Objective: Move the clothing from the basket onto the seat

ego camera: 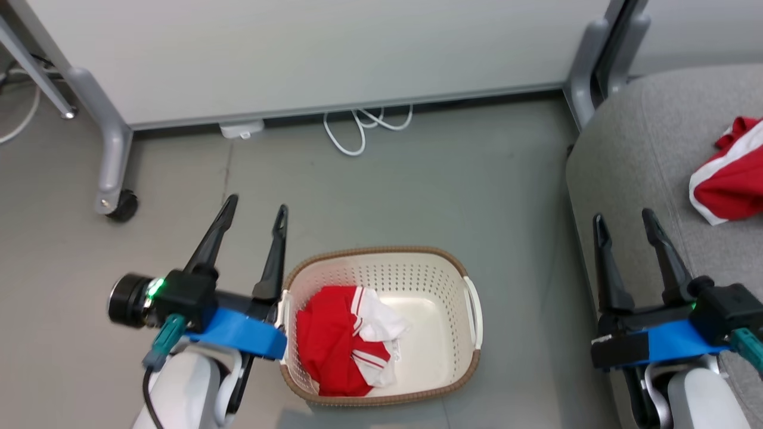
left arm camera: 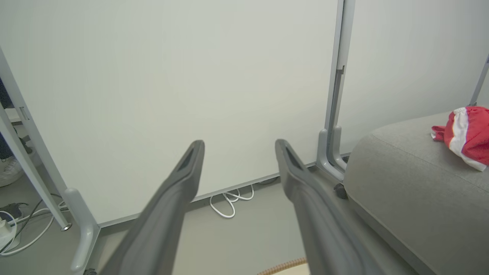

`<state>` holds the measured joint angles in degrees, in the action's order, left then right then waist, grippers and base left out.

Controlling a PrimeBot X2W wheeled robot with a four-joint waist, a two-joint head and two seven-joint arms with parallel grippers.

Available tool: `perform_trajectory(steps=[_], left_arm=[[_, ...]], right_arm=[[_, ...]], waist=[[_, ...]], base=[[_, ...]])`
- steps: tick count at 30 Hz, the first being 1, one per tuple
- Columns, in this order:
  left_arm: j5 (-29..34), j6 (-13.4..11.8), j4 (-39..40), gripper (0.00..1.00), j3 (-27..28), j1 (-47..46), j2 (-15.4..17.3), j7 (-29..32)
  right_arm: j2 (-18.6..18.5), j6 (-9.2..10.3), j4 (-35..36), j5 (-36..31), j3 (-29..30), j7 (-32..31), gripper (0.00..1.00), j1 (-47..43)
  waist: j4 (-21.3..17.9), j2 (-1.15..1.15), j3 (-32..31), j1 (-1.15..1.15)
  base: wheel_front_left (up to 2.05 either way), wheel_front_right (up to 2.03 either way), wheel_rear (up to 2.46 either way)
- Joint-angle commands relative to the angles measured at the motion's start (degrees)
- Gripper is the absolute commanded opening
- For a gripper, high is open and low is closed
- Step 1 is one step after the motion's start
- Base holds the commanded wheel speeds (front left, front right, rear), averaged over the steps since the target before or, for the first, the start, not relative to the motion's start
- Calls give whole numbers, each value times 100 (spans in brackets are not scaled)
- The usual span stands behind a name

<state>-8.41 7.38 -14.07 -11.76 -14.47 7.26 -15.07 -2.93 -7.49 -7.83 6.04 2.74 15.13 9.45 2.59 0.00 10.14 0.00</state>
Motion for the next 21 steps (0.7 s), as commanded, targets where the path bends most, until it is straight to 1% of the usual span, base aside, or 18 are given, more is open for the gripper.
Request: perform_trajectory(steps=[1, 7, 15, 21], left_arm=[[31, 14, -39, 100, -108, -214, 68, -15], [-51, 13, -514, 100, -957, -1083, 527, -15], [-193, 12, -1381, 100, -2150, -2129, 1110, -16], [-320, 12, -2080, 100, -3209, -2789, 1378, -16]], right_arm=[[6, -1, 39, -20, 10, 3, 100, 120], [6, -1, 189, -5, 28, 3, 100, 504], [7, -1, 369, 92, 0, 3, 100, 1030], [8, -1, 500, 143, -21, 3, 100, 1315]], waist=[[-168, 0, 269, 0], [-501, 0, 1017, 0], [-933, 0, 1928, 0], [-1125, 0, 2489, 0]], base=[[0, 0, 0], [0, 0, 0], [0, 0, 0], [0, 0, 0]])
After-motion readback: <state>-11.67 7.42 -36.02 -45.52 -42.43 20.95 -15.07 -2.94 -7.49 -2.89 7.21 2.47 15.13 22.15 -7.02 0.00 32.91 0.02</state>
